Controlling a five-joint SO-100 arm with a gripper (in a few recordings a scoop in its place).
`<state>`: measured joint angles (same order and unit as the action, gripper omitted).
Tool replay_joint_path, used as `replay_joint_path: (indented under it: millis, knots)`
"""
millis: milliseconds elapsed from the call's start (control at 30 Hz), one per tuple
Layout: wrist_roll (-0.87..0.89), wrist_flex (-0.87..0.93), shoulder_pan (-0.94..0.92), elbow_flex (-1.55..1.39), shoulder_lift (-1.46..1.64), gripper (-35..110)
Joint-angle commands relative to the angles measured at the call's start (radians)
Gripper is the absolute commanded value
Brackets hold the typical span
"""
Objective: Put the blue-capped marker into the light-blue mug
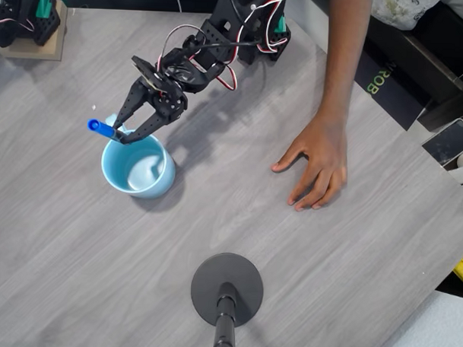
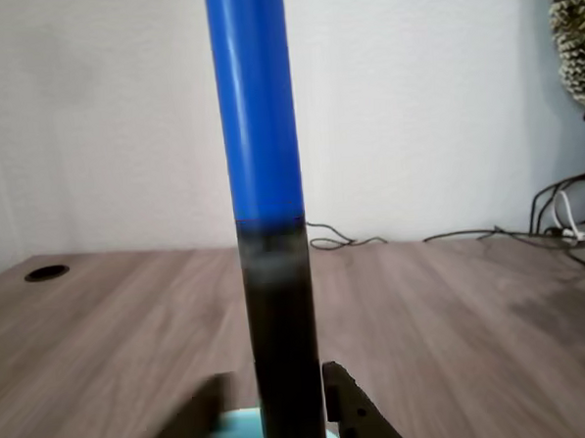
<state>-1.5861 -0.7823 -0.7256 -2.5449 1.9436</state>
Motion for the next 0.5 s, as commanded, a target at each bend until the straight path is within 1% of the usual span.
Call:
replay_joint_path:
  millis: [0, 467]
  knots:
    - [0.008, -0.018, 0.006, 0.038, 0.005, 41]
    - [0.021, -0.018, 0.0, 0.035, 0.021, 41]
